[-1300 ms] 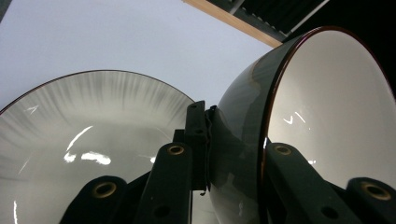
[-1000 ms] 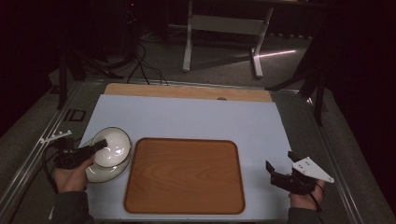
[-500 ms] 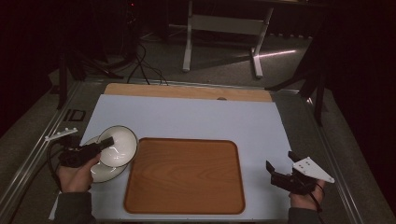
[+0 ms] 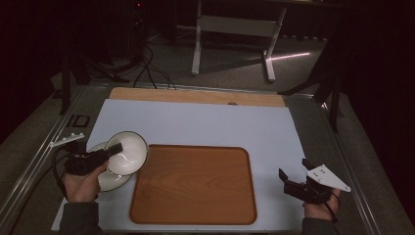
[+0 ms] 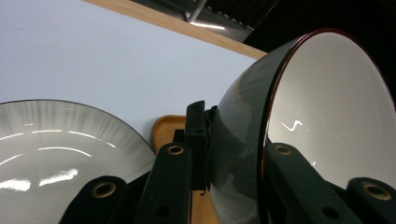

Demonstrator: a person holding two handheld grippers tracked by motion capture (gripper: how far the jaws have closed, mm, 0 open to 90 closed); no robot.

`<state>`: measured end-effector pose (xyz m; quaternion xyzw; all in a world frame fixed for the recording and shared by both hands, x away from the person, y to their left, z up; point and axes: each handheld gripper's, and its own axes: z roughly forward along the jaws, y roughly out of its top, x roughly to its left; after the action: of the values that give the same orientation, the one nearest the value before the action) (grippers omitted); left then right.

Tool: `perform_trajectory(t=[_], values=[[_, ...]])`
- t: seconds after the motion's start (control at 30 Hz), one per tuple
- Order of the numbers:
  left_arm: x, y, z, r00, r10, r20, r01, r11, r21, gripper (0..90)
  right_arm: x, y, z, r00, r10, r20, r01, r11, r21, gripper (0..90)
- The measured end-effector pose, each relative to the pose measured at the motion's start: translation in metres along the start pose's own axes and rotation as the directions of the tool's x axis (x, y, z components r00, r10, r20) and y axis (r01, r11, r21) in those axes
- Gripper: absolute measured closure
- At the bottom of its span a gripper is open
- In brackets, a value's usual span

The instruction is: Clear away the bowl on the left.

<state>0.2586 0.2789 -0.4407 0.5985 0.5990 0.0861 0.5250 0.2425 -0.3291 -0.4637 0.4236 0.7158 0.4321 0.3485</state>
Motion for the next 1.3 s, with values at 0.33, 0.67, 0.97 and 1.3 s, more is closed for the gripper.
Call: perform_trajectory(t=[0.33, 0.67, 0.97, 1.3], values=[[-0.01, 0.0, 0.003, 0.9998, 0.016, 0.008, -0.016, 0.9999, 0.005, 79.8, 0.0, 0.0, 0.0, 1.0, -0.001, 0.0, 0.001, 1.0, 0.0, 12.3], [-0.022, 0.001, 0.006, 0.999, 0.038, 0.024, -0.039, 0.9992, 0.013, 79.8, 0.0, 0.0, 0.0, 1.0, -0.002, 0.001, 0.002, 1.0, -0.001, 12.3], [-0.033, 0.0, 0.01, 0.9976, 0.061, 0.034, -0.061, 0.9979, 0.019, 79.8, 0.0, 0.0, 0.0, 1.0, -0.002, 0.001, 0.002, 1.0, -0.001, 12.3], [-0.046, -0.003, 0.019, 0.9953, 0.085, 0.048, -0.087, 0.9953, 0.043, 79.8, 0.0, 0.0, 0.0, 1.0, -0.003, 0.0, 0.003, 1.0, -0.001, 12.3]])
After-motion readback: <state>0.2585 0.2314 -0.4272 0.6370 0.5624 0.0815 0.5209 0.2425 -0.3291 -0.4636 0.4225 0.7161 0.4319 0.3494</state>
